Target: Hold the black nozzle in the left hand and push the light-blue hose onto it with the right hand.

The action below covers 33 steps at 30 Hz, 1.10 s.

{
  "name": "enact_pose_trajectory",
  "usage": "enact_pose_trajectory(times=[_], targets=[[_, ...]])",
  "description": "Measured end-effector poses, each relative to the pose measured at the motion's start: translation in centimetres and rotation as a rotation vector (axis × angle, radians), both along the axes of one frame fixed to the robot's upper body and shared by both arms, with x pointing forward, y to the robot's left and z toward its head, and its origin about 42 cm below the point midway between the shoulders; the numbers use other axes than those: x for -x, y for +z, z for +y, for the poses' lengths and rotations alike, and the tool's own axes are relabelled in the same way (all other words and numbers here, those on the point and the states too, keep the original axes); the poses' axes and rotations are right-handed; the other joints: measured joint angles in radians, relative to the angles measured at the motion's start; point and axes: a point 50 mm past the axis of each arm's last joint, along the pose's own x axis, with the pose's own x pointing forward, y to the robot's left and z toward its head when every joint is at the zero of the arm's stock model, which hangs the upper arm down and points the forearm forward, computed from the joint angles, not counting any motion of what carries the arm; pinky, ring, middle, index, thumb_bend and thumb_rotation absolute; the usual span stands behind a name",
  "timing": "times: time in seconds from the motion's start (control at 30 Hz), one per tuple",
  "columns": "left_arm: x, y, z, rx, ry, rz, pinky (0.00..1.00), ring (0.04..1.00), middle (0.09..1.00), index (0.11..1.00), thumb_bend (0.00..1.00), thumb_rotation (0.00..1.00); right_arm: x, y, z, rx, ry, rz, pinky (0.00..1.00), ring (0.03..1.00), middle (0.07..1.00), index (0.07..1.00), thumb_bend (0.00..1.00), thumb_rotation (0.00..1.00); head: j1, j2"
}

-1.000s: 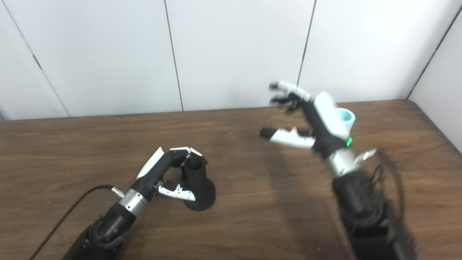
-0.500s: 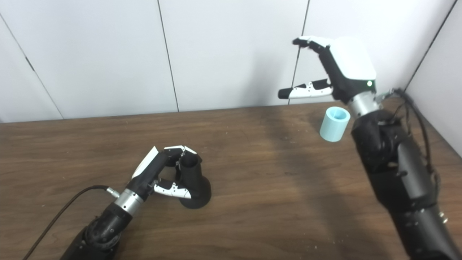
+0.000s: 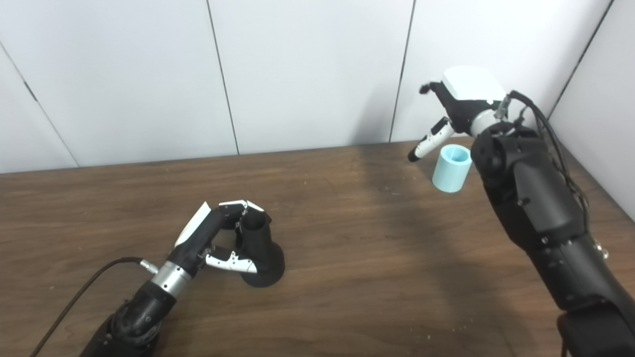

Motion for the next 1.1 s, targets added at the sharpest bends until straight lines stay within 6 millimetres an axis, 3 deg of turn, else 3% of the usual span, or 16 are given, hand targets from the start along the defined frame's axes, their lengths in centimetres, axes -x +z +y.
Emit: enact_pose_trajectory(times=[0.13,0.27,0.43,0.67,0.87,1.0,1.1], targets=[[0.0,0.0,-0.1,-0.002,-0.003,-0.004,0.16,0.237,0.324,0.480,0.52,0.08,-0.8,-0.2,-0.7,0.002,-0.043,0.042,0.80,0.859,0.872,0.814,1.00,0.29,-0.003,0.000],[0.0,0.0,0.0,-0.006,-0.005,-0.005,0.16,0.239,0.323,0.480,0.52,0.08,-1.2,-1.1,-1.4,-0.009,-0.074,0.077,0.71,0.801,0.814,0.801,0.99,0.20,-0.005,0.003],[0.0,0.0,0.0,-0.007,-0.005,-0.005,0.17,0.243,0.325,0.481,0.52,0.08,-1.7,-2.2,-2.2,-0.011,-0.114,0.116,0.68,0.797,0.815,0.806,0.98,0.18,-0.006,0.006],[0.0,0.0,0.0,-0.008,-0.006,-0.004,0.17,0.249,0.328,0.481,0.52,0.08,-1.9,-2.8,-2.6,-0.010,-0.132,0.136,0.76,0.852,0.860,0.812,0.99,0.20,-0.005,0.011],[0.0,0.0,0.0,-0.008,-0.006,-0.004,0.17,0.246,0.327,0.481,0.52,0.08,-2.1,-3.4,-2.9,-0.002,-0.141,0.126,0.73,0.814,0.837,0.801,1.00,0.21,-0.003,0.012],[0.0,0.0,0.0,-0.008,-0.006,-0.004,0.17,0.246,0.327,0.481,0.52,0.08,-2.0,-5.6,-3.0,0.050,-0.119,0.139,0.78,0.838,0.862,0.788,1.00,0.21,0.002,0.020],[0.0,0.0,0.0,-0.008,-0.006,-0.004,0.17,0.247,0.329,0.481,0.52,0.08,-1.8,-7.3,-3.0,0.076,-0.096,0.167,0.72,0.824,0.864,0.788,1.00,0.20,0.000,0.021]])
